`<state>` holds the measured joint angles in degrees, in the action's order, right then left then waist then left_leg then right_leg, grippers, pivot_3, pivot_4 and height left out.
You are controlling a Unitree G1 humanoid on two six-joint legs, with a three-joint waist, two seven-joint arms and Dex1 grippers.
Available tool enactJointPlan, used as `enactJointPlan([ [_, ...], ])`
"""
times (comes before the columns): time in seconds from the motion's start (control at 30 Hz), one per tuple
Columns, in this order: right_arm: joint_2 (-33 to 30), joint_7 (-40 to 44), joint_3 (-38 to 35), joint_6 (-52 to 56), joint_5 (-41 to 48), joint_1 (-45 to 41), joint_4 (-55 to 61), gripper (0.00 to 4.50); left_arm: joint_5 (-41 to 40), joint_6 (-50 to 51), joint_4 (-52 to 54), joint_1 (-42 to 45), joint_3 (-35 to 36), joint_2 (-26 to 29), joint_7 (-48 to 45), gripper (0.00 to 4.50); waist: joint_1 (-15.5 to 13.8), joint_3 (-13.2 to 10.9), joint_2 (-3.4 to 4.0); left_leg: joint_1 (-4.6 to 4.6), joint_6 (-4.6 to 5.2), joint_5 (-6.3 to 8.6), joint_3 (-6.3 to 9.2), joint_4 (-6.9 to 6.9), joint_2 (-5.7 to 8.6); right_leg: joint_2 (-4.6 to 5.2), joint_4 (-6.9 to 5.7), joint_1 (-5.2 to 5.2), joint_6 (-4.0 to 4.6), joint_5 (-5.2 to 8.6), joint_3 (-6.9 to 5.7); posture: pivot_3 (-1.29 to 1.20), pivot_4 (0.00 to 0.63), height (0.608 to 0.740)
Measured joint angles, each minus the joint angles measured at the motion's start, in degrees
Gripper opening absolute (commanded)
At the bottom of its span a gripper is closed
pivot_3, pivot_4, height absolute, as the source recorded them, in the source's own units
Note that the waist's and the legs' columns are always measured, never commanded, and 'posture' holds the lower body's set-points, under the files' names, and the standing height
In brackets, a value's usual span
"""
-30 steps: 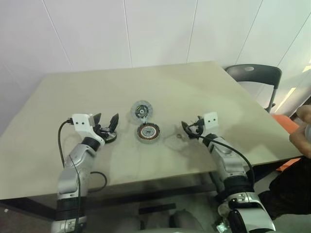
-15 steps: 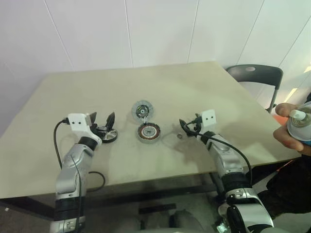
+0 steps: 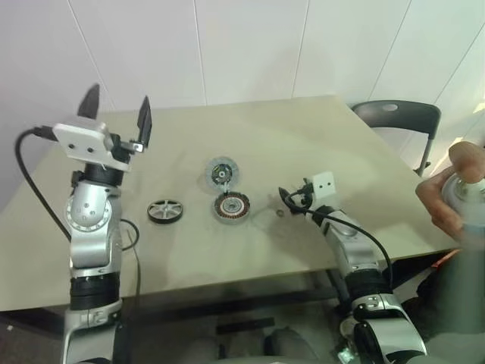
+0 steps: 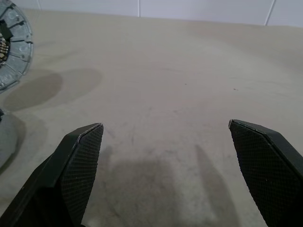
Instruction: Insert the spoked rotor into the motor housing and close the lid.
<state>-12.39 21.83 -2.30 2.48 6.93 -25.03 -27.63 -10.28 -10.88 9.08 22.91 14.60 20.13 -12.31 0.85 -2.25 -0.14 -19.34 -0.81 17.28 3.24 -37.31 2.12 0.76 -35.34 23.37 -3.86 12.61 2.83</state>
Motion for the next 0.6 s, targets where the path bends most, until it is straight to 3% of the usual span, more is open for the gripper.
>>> enactJointPlan([
  [0.23,0.01,0.05,0.13,0.01,-0.03,0.02,-0.04,4.44,-2.89,1.13,1.42,0.41,0.44,-0.6,0.54,4.18,-0.04,0.0,0.0,0.02,0.0,0.0,0.01,-0.03,0.0,-0.01,-0.06,0.0,0.0,0.0,-0.01,0.0,0.0,0.74],
  [0.43,0.01,0.04,0.15,0.0,-0.14,0.0,-0.81,4.44,-10.15,10.73,4.1,-1.76,0.55,-3.04,1.3,4.18,0.03,0.0,-0.01,0.0,0.0,0.0,0.01,-0.03,0.0,-0.01,-0.04,0.01,-0.02,-0.01,-0.01,0.0,0.0,0.74],
  [0.53,0.01,0.07,0.23,0.0,-0.54,0.0,-0.94,4.44,-7.02,8.64,1.96,-0.11,2.51,-3.19,5.74,4.18,-0.02,-0.01,-0.02,0.02,0.0,0.0,0.02,-0.03,-0.01,-0.04,-0.09,0.02,-0.01,-0.01,-0.01,0.0,0.0,0.74],
  [0.6,0.01,0.15,0.33,0.0,-0.62,0.0,-0.96,4.44,-1.31,6.08,-0.94,1.89,4.98,-0.19,10.38,4.18,0.13,0.0,-0.02,0.07,0.0,0.0,0.02,-0.01,-0.02,-0.09,-0.14,0.01,-0.01,-0.01,-0.01,0.0,0.0,0.74],
])
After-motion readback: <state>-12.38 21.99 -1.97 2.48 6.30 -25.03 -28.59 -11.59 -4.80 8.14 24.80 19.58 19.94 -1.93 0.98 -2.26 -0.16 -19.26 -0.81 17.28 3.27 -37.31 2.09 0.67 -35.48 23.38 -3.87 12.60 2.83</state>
